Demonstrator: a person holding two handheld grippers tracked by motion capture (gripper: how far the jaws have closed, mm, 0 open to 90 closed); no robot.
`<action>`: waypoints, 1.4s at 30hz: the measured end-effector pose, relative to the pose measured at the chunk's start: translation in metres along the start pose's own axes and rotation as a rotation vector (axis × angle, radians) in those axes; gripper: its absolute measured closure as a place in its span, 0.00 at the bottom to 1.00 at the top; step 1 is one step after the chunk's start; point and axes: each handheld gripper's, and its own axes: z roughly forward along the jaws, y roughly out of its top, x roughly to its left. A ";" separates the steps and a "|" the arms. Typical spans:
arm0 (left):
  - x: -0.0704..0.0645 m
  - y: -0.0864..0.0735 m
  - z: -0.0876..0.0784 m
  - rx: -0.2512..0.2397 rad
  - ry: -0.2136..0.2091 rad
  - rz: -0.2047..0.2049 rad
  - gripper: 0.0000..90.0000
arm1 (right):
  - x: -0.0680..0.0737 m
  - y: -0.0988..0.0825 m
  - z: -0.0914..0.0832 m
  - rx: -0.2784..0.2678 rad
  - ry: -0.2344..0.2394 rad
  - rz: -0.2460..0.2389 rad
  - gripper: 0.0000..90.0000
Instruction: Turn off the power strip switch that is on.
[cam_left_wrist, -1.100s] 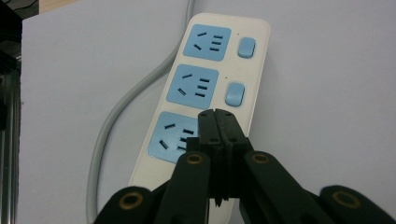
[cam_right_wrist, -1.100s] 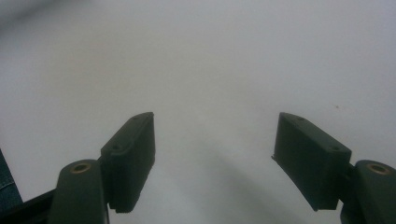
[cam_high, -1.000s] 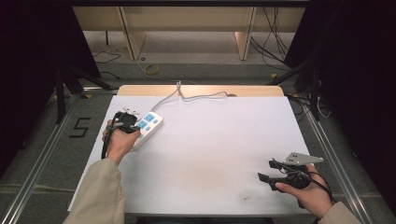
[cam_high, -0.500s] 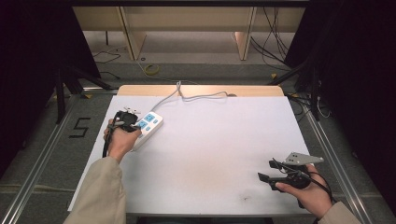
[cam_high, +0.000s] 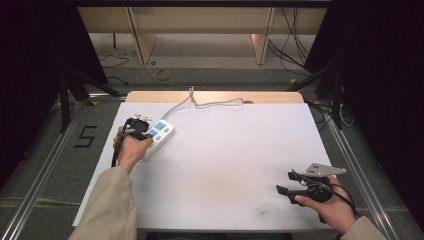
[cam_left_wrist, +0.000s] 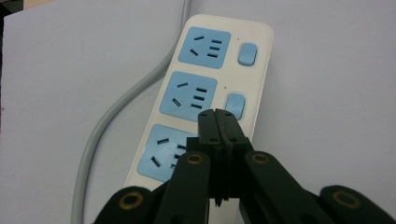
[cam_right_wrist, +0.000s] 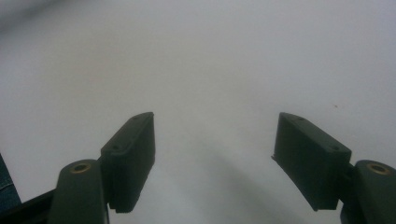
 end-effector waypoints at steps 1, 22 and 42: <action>0.000 0.000 0.000 0.003 -0.001 0.001 1.00 | 0.000 0.000 0.000 0.000 0.000 0.000 0.33; -0.002 -0.003 0.005 0.075 -0.001 0.056 1.00 | 0.000 0.000 -0.001 -0.002 -0.001 -0.002 0.33; -0.003 -0.004 0.007 0.091 -0.003 0.069 1.00 | 0.000 0.000 -0.001 0.000 -0.001 -0.002 0.33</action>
